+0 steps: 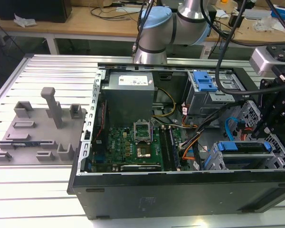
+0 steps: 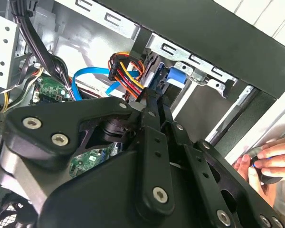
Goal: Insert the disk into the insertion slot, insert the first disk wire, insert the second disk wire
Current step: 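Insert the first disk wire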
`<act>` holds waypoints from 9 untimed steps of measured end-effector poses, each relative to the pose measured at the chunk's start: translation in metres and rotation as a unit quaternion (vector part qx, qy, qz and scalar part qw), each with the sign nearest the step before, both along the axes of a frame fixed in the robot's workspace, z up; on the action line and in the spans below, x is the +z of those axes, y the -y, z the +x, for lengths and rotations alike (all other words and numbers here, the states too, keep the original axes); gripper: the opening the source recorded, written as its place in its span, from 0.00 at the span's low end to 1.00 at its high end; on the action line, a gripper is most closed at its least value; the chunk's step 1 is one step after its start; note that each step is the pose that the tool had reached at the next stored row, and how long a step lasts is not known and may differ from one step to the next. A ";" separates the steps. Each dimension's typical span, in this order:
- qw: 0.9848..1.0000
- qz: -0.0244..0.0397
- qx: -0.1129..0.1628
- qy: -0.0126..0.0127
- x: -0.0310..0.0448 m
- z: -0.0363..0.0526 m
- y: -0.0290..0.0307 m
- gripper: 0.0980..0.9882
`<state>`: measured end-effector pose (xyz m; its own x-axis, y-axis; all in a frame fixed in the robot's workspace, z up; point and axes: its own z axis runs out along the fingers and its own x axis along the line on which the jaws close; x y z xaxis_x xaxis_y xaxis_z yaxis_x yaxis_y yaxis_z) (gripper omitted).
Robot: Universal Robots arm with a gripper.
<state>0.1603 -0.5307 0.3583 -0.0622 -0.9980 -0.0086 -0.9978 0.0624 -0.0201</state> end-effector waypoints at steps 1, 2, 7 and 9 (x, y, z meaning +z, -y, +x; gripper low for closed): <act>1.000 0.000 0.000 0.000 0.0000 0.0000 0.0001 0.08; 1.000 0.000 0.000 0.000 0.0000 0.0000 0.0002 0.08; 1.000 0.000 -0.012 0.000 -0.0006 0.0000 0.0003 0.08; 1.000 0.000 -0.012 0.000 -0.0006 0.0000 0.0003 0.08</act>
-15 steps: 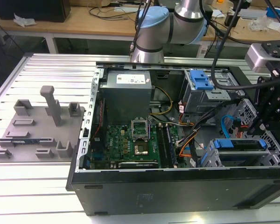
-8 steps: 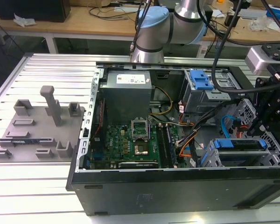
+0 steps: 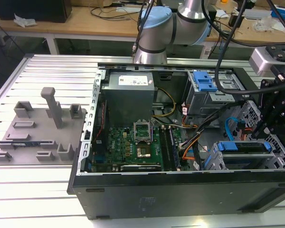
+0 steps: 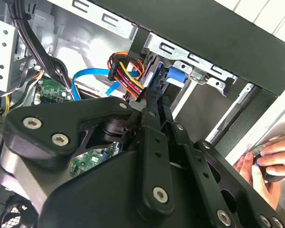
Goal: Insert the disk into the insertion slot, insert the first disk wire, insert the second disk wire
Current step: 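Insert the first disk wire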
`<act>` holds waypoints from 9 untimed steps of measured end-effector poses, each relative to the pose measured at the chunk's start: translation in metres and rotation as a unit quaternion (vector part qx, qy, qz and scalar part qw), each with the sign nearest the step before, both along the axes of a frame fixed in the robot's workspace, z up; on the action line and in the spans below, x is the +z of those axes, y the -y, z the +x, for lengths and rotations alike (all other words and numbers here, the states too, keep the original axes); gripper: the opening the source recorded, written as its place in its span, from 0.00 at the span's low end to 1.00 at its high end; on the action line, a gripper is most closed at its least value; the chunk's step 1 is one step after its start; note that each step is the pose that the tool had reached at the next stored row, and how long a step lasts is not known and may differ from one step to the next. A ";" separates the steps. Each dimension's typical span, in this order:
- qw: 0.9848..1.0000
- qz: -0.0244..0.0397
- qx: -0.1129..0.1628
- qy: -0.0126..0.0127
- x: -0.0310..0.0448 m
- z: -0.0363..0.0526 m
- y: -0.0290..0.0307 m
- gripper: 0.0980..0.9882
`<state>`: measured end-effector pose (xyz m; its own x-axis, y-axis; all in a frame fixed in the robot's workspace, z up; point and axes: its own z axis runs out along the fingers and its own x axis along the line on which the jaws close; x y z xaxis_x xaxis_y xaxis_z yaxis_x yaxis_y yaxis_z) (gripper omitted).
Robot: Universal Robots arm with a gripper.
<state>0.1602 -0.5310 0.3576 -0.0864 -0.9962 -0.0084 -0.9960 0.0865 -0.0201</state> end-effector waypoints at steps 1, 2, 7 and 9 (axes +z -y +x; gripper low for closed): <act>1.000 0.000 0.000 0.000 0.0000 0.0000 0.0000 0.08; 1.000 0.000 0.000 0.000 -0.0001 0.0000 0.0000 0.08; 1.000 0.000 0.000 0.000 -0.0007 0.0000 0.0005 0.08; 1.000 0.000 0.000 0.000 -0.0010 0.0000 0.0006 0.08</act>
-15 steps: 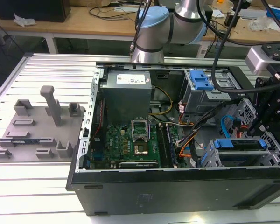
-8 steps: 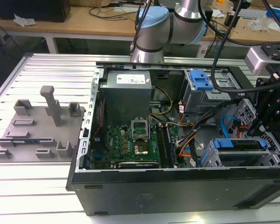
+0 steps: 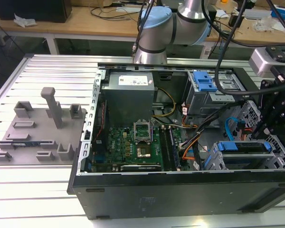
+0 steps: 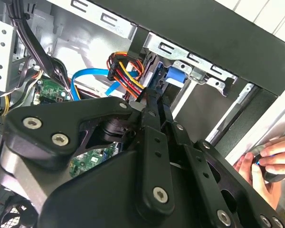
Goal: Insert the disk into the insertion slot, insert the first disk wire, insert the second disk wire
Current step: 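Insert the first disk wire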
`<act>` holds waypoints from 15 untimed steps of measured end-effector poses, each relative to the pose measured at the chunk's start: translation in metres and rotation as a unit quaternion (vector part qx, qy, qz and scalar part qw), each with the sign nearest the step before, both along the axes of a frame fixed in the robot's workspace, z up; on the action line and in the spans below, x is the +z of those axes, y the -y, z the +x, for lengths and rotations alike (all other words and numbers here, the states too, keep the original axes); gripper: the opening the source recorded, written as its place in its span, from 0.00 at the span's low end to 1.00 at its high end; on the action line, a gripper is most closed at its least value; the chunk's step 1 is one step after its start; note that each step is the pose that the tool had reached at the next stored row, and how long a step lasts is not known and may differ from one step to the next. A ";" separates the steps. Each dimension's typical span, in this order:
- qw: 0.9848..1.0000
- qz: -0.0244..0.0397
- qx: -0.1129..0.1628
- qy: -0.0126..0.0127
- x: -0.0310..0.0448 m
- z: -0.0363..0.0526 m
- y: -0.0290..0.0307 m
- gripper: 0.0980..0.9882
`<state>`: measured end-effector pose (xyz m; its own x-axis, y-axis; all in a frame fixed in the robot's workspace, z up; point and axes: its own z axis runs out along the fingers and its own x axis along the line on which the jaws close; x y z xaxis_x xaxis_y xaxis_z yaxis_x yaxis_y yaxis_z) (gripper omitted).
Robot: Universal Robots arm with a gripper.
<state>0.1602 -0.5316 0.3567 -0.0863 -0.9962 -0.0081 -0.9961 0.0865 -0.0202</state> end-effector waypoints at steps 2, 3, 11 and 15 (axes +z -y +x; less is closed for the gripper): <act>1.000 0.000 0.000 0.000 -0.0009 -0.0002 0.0000 0.08; 1.000 0.000 0.000 0.000 -0.0012 -0.0002 0.0000 0.08; 1.000 0.000 0.000 0.000 -0.0033 -0.0002 0.0019 0.08; 1.000 0.000 0.000 0.000 -0.0041 -0.0002 0.0029 0.08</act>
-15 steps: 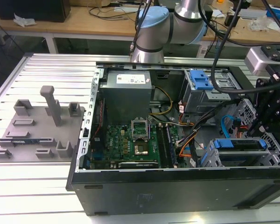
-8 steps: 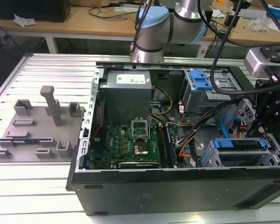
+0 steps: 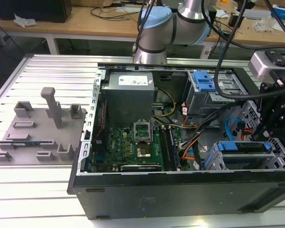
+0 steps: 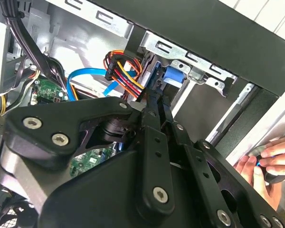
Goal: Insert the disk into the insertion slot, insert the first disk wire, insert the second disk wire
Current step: 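Insert the first disk wire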
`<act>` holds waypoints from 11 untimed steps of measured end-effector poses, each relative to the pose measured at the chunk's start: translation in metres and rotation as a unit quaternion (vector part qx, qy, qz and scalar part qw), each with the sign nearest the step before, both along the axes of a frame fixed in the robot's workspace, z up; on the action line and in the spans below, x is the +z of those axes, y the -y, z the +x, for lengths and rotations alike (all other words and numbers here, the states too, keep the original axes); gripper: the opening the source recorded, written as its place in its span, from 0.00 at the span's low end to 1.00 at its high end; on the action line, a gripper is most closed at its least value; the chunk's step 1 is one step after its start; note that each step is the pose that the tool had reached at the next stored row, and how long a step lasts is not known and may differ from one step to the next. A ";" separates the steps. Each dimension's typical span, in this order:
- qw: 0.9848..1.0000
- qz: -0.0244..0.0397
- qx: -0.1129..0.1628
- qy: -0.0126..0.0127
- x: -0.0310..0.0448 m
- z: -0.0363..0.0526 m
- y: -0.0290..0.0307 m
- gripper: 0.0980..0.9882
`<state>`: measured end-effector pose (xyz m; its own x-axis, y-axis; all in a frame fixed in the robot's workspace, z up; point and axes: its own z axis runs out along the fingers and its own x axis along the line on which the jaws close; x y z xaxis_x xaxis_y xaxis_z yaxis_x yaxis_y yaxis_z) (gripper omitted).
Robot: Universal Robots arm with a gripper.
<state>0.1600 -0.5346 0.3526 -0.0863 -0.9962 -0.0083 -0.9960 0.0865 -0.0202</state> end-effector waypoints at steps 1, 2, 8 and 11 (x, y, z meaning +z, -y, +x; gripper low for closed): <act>1.000 0.000 0.000 0.000 -0.0003 0.0000 0.0001 0.08; 1.000 0.000 0.000 0.000 -0.0005 -0.0001 0.0002 0.08; 1.000 0.000 0.000 0.000 -0.0019 -0.0003 0.0007 0.08; 1.000 0.000 0.000 0.000 -0.0025 -0.0004 0.0012 0.08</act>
